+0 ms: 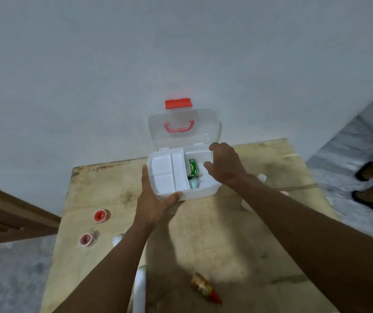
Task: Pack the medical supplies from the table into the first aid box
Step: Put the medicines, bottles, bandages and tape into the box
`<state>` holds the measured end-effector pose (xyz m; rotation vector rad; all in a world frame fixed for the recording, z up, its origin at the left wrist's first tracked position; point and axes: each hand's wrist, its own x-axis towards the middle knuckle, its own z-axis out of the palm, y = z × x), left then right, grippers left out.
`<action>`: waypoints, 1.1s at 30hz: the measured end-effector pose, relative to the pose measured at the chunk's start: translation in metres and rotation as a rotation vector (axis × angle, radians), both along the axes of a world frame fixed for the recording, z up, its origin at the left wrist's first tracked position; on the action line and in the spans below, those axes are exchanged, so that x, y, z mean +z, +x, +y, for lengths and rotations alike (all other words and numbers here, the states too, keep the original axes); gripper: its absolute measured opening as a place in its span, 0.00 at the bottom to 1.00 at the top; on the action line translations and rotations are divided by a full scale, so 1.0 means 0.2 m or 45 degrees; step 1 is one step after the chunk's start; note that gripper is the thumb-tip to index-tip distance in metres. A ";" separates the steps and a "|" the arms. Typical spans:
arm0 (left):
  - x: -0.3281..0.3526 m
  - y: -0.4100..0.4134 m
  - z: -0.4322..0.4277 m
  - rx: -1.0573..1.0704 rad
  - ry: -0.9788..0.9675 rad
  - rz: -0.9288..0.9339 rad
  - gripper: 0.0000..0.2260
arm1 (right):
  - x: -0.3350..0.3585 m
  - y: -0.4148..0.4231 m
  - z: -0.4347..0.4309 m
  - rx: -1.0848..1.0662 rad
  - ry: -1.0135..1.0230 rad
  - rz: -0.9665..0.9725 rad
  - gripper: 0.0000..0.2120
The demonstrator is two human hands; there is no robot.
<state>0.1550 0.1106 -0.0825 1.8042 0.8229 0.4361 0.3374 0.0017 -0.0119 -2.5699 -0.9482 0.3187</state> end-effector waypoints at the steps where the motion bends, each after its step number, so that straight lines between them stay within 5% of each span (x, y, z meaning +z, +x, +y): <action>1: 0.00 0.00 0.00 -0.010 -0.004 -0.013 0.48 | 0.03 -0.01 -0.04 -0.057 0.009 -0.016 0.18; 18: 0.00 0.02 0.04 -0.059 -0.052 0.016 0.48 | -0.04 -0.07 -0.50 -0.522 -0.141 0.127 0.21; 33: 0.02 0.07 0.00 -0.027 -0.034 -0.049 0.34 | -0.26 0.24 -0.48 -0.353 -0.329 0.386 0.33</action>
